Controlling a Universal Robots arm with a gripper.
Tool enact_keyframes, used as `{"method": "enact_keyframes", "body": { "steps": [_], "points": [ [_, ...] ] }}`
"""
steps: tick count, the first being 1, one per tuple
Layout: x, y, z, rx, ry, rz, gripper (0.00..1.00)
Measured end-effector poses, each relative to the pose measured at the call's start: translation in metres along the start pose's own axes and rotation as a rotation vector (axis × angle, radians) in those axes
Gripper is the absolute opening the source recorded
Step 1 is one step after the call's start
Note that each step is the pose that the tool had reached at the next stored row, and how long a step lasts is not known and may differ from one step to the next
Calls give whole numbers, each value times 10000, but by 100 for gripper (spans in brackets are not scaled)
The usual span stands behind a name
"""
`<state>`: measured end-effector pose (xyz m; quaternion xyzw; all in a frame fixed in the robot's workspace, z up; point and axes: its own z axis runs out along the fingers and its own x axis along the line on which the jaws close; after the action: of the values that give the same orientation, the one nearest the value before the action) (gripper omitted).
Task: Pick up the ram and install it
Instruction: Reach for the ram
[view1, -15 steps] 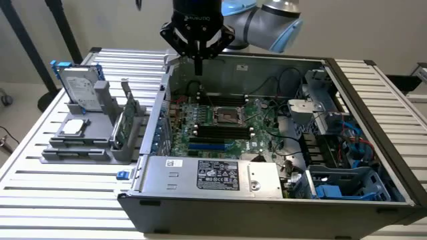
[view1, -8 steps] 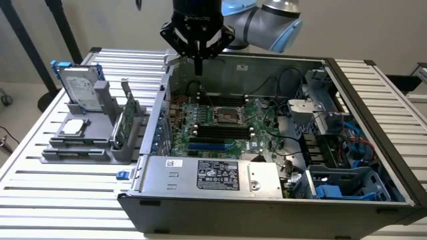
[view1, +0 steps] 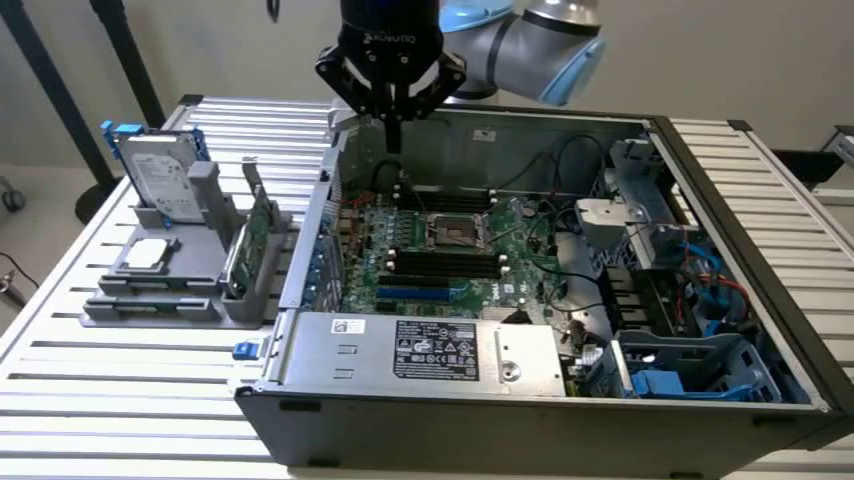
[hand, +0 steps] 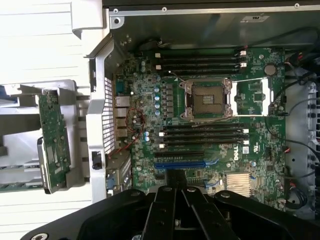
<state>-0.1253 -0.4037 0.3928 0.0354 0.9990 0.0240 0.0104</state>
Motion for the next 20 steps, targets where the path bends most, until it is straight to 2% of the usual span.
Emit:
{"method": "enact_keyframes", "body": {
  "steps": [6, 20],
  "points": [
    [235, -109, 5, 0, 1, -1, 11],
    [874, -173, 92, 19, 0, -2, 11]
  ]
}}
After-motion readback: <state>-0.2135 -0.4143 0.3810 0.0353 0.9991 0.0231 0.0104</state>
